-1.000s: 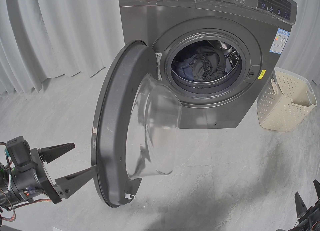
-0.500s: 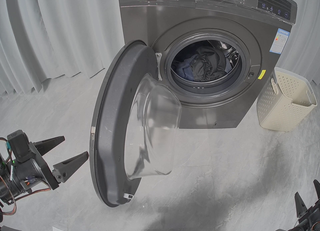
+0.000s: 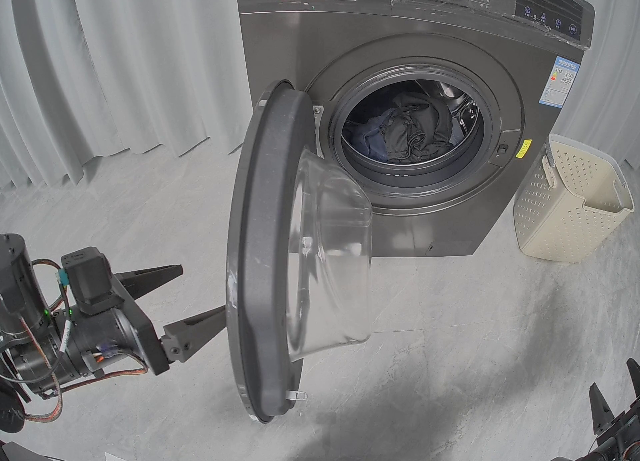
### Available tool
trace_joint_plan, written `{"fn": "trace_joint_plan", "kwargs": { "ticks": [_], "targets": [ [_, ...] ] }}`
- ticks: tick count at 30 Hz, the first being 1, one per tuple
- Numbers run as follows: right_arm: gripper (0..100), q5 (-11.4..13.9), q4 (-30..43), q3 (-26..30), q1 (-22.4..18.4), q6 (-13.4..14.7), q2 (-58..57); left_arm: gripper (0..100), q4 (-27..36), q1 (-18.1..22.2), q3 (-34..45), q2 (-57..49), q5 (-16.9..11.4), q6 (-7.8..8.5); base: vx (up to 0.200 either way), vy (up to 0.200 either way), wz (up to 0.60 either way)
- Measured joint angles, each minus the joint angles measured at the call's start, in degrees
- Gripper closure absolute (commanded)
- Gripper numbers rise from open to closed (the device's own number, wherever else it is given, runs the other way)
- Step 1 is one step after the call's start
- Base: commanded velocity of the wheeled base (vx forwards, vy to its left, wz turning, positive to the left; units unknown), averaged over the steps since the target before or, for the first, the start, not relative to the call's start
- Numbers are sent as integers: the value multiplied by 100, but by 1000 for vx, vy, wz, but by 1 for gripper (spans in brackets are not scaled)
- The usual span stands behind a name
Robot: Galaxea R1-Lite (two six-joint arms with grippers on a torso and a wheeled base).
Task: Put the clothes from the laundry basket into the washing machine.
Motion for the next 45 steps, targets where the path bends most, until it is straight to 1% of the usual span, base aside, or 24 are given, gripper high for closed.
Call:
{"fn": "trace_joint_plan", "kwargs": {
  "ticks": [6,11,18,26,45],
  "targets": [
    [0,-2,0,0,0,2,0,0,-513,-279,-254,562,126,-9,0,0,0],
    [0,0,0,0,0,2,0,0,-984,-382,-507,1080,230,-22,0,0,0],
    [0,0,2,0,0,2,0,0,-1432,-540,-1093,1788,649,-115,0,0,0],
    [0,-5,2,0,0,2,0,0,-1501,-764,-1804,2415,895,-138,0,0,0],
    [0,-13,2,0,0,20,0,0,-1371,-739,-3443,3523,947,-129,0,0,0]
  ]
}}
